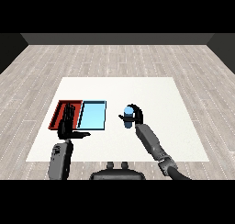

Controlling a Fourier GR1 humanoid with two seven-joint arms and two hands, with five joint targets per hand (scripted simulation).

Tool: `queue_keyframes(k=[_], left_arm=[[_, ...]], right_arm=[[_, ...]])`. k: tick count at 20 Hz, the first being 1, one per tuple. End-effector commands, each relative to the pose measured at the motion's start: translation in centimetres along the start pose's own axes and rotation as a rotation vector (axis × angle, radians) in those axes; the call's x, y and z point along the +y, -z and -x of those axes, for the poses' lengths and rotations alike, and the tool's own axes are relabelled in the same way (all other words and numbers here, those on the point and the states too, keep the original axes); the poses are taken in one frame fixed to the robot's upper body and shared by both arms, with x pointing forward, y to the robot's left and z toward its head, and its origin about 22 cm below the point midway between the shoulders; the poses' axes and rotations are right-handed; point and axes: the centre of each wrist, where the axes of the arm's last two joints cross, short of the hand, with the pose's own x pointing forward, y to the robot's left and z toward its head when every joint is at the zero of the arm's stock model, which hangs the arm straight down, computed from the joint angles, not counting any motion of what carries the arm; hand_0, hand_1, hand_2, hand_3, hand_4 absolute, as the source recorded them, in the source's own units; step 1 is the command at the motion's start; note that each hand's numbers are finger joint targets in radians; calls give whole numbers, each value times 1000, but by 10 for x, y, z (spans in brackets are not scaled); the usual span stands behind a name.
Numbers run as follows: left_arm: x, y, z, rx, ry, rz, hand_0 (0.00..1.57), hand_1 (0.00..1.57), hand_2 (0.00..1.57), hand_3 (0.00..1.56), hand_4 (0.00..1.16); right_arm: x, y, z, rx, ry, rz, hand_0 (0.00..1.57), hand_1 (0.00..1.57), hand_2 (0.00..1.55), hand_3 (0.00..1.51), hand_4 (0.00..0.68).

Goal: Pick the blue can and put it in the blue box

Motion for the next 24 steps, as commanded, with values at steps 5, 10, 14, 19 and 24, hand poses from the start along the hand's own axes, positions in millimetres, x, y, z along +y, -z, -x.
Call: queue_keyframes(k=[5,10,14,19,24], left_arm=[[-17,-10,3,32,-37,90,0,0,0,0,0],[-45,-7,13,110,-11,130,0,0,0,0,0],[-70,6,27,164,-18,179,0,0,0,0,0],[-74,7,22,162,-16,167,0,0,0,0,0],[-85,0,29,166,-68,217,0,0,0,0,0]], right_arm=[[-4,14,-55,-92,-94,-42,1459,1459,1452,1399,626],[-5,6,-81,-186,-134,-62,1440,1440,1449,1394,620],[1,7,-88,-223,-170,-75,1418,1418,1445,1407,622],[-8,-15,-105,-234,-189,-84,1419,1419,1447,1404,616],[-10,-27,-121,-240,-198,-78,1428,1428,1450,1401,616]])
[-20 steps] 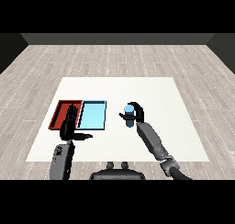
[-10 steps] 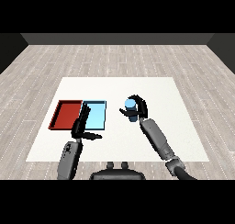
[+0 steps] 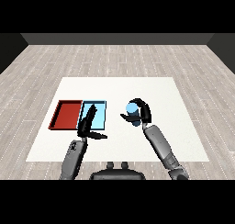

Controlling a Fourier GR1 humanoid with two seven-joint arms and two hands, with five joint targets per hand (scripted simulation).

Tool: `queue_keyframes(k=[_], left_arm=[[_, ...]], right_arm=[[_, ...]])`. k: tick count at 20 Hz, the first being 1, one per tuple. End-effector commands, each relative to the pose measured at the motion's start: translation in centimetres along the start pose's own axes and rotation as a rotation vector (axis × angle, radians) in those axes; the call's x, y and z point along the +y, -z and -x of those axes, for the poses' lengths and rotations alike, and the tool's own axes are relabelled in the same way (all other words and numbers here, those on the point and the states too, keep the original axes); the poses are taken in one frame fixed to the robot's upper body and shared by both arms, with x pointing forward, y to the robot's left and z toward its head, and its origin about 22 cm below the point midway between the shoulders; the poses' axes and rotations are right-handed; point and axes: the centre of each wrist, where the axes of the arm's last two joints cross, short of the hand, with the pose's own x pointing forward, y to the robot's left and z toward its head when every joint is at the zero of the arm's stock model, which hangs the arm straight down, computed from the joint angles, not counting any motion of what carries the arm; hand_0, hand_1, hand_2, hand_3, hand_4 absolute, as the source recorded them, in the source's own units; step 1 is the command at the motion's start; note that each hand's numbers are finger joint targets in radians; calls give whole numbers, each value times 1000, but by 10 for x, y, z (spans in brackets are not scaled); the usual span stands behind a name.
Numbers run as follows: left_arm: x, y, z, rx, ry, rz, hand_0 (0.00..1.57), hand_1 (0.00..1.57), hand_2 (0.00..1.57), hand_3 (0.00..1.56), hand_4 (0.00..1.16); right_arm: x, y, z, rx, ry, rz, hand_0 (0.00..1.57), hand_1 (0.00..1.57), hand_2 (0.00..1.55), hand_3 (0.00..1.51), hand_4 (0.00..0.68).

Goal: Pick the blue can and put it in the blue box

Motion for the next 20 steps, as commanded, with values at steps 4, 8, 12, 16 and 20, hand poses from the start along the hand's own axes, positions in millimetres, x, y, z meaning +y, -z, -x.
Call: queue_keyframes(k=[4,8,12,16,20], left_arm=[[-7,27,-6,64,-82,45,0,0,0,0,0],[-42,20,17,108,-71,72,0,0,0,0,0],[-62,21,26,109,-46,62,0,0,0,0,0],[-49,15,28,121,-55,57,0,0,0,0,0],[-61,22,16,128,-93,41,0,0,0,0,0]], right_arm=[[8,-15,-13,-30,-29,-26,1444,1444,1451,1398,614],[12,-6,-35,-44,-35,-37,1455,1455,1456,1399,608],[28,-18,-17,-44,-16,-61,1484,1484,1468,1402,619],[11,-4,-18,-42,-17,-74,1487,1487,1466,1399,604],[20,-14,-20,-76,-21,-105,1493,1493,1469,1401,610]])
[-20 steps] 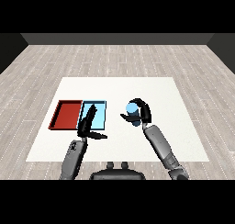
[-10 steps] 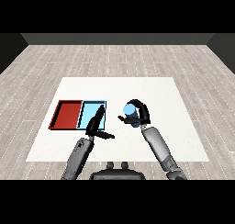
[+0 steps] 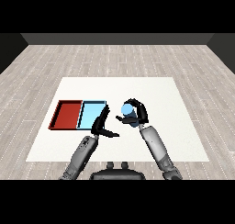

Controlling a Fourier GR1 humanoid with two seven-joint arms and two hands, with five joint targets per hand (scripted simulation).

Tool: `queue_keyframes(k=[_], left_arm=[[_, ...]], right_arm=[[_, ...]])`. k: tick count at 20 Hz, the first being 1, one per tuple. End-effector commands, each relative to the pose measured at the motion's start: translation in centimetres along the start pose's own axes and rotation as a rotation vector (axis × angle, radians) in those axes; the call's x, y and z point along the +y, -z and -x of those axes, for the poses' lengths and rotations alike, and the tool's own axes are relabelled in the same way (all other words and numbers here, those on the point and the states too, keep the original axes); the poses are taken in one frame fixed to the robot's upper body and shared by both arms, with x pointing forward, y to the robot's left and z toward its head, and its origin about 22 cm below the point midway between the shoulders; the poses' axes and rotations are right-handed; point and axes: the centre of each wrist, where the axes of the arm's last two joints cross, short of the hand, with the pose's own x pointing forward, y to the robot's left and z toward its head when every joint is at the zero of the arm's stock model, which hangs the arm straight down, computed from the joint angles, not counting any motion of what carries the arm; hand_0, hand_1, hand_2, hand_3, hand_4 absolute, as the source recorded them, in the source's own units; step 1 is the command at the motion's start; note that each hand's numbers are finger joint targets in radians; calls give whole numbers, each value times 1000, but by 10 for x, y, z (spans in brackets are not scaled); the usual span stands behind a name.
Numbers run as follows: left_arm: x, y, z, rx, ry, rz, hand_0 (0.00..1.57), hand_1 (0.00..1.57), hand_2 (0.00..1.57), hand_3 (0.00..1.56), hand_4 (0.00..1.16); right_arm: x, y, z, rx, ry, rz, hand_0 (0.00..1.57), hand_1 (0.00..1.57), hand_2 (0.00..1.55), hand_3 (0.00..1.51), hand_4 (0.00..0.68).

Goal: Pick the blue can and put it in the blue box

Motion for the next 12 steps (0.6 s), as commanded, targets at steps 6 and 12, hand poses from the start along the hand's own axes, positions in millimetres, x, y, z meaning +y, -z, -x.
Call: queue_keyframes(k=[6,12], left_arm=[[-21,4,17,42,-15,5,0,0,0,0,0],[-2,11,21,54,-61,-6,0,0,0,0,0]], right_arm=[[13,-9,10,-1,29,-14,1481,1481,1465,1399,605],[15,23,-1,-32,42,-37,1475,1475,1457,1391,606]])
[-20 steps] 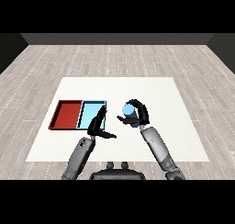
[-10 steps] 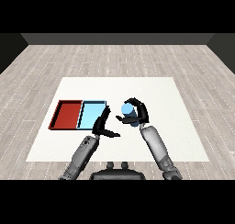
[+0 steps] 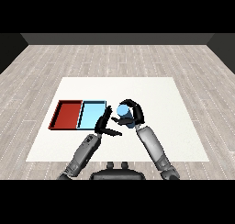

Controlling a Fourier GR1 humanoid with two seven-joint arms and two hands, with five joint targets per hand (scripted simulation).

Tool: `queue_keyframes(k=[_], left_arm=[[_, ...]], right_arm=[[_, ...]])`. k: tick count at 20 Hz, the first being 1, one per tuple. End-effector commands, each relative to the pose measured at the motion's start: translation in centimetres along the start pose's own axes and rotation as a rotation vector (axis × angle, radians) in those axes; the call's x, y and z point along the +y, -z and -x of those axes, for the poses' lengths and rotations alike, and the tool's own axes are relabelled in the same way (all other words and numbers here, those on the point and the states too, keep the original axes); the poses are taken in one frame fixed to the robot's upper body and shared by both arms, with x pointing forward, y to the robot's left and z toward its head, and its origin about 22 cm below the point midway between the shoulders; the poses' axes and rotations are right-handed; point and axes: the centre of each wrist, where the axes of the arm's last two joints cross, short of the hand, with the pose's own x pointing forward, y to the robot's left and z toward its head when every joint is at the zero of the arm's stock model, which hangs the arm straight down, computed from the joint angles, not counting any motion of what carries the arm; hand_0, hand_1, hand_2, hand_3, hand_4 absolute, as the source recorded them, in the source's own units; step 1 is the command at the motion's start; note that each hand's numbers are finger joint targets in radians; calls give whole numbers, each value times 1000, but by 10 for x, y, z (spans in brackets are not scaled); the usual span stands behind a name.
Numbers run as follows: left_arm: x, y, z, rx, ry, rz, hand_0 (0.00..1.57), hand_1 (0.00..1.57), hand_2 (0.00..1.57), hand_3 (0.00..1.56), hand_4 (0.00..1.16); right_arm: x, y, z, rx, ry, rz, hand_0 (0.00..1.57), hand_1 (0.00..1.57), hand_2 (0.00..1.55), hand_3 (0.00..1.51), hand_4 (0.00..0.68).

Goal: Pick the blue can and put it in the blue box

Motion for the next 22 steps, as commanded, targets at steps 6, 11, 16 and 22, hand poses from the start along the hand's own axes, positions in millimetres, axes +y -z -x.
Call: queue_keyframes(k=[6,11,16,22], left_arm=[[-12,11,9,19,4,4,0,0,0,0,0],[-6,16,6,-6,-8,-5,0,0,0,0,0],[-29,16,-4,-1,-19,24,0,0,0,0,0],[-38,15,-1,-20,-34,38,0,0,0,0,0]], right_arm=[[21,2,-11,-12,-2,-48,1490,1490,1466,1401,609],[21,-2,0,-32,33,-48,1463,1463,1454,1400,605],[35,-5,0,6,80,-18,1455,1455,1459,1390,613],[46,2,-8,-14,148,-29,1460,1460,1458,1394,599]])
